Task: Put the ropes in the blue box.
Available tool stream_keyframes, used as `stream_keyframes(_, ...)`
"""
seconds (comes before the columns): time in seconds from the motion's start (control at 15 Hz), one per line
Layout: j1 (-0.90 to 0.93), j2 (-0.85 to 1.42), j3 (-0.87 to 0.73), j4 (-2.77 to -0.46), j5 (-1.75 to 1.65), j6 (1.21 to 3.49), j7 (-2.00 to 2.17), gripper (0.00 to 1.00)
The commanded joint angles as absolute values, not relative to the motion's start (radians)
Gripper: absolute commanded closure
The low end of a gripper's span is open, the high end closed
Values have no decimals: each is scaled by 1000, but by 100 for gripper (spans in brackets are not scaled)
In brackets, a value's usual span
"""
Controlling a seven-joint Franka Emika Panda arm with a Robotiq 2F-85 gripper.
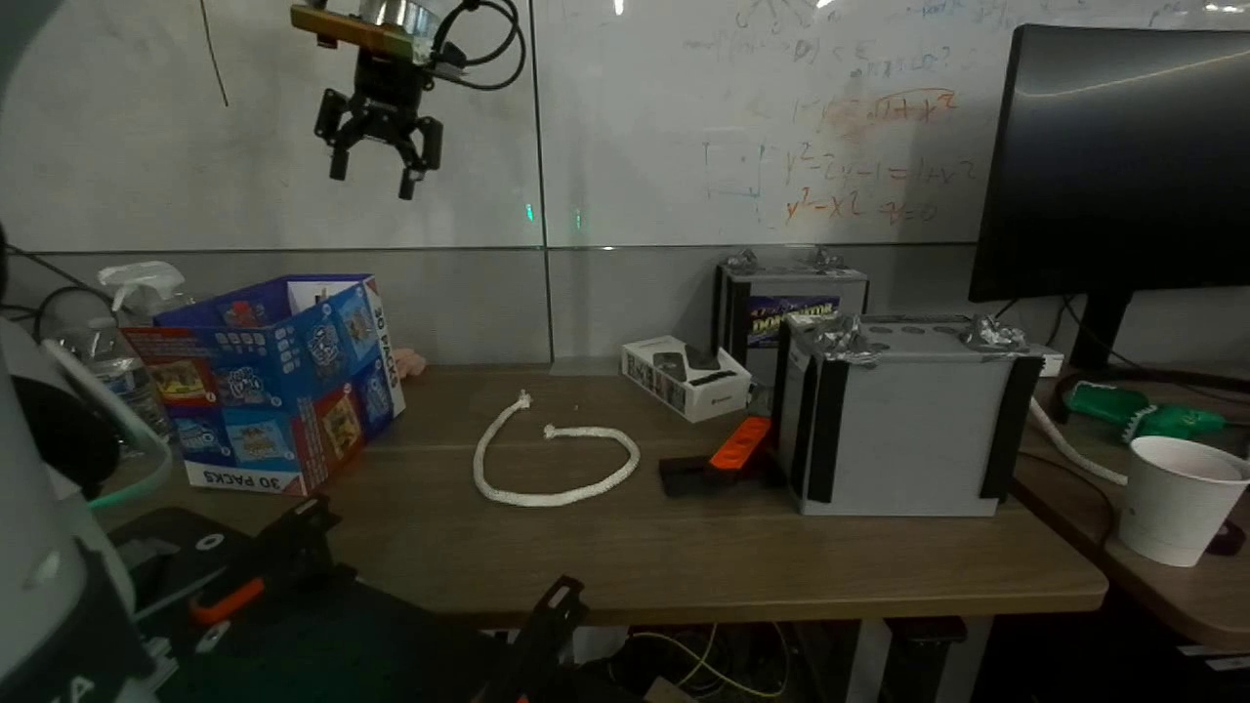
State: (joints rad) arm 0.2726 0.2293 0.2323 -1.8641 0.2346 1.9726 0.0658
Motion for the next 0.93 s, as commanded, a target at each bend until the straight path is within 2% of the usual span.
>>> stream_keyframes(0.0,226,117,192,-2056,226,2141,77,0)
stream_keyframes(0.47,155,151,102,-2370,134,2590,193,0)
stream_keyframes(0.87,131,312,39,-2389,72,2696,236,0)
